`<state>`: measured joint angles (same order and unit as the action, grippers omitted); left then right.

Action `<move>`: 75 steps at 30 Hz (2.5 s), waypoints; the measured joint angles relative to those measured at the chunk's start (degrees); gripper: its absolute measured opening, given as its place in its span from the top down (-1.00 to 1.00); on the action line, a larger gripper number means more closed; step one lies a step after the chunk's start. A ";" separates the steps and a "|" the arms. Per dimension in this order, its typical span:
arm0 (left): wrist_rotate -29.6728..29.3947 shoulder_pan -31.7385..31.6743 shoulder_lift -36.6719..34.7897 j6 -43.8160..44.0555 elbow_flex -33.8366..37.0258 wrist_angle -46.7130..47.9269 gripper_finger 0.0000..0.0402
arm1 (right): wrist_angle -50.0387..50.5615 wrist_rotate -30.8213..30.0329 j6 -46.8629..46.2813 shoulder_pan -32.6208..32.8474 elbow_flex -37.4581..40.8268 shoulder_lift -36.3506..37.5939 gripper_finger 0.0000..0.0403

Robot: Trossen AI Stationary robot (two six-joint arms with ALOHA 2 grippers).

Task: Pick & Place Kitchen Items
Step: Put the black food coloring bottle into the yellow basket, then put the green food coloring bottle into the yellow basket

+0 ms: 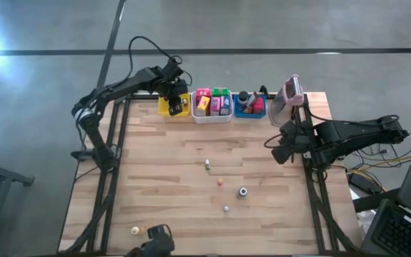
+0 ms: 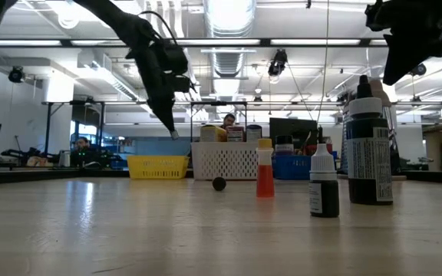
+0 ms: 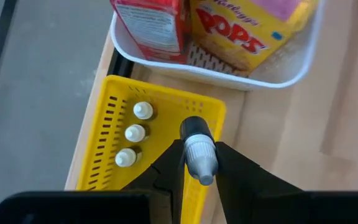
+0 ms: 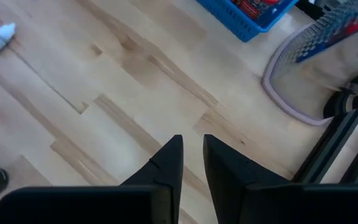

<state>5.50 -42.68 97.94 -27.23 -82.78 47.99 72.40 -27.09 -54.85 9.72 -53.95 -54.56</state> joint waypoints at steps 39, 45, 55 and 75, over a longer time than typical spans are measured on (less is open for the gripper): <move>-4.78 -0.12 13.78 0.49 -1.42 -3.94 0.61 | 0.20 -3.13 -1.53 -0.02 0.07 0.50 0.12; -5.09 -0.11 13.78 0.28 -1.40 -4.07 0.61 | 0.20 -3.15 -1.51 -0.02 0.07 0.50 0.05; -5.32 -0.12 15.11 0.30 -1.40 -4.95 0.61 | 0.17 -3.17 -0.44 -0.02 0.09 0.50 -0.03; -5.64 -0.07 15.55 -0.04 -3.01 -3.66 0.32 | 0.15 -3.15 -0.44 0.00 0.09 0.48 -0.19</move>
<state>-0.14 -42.74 113.49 -27.27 -85.79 44.33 72.55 -30.24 -55.29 9.71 -53.87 -54.08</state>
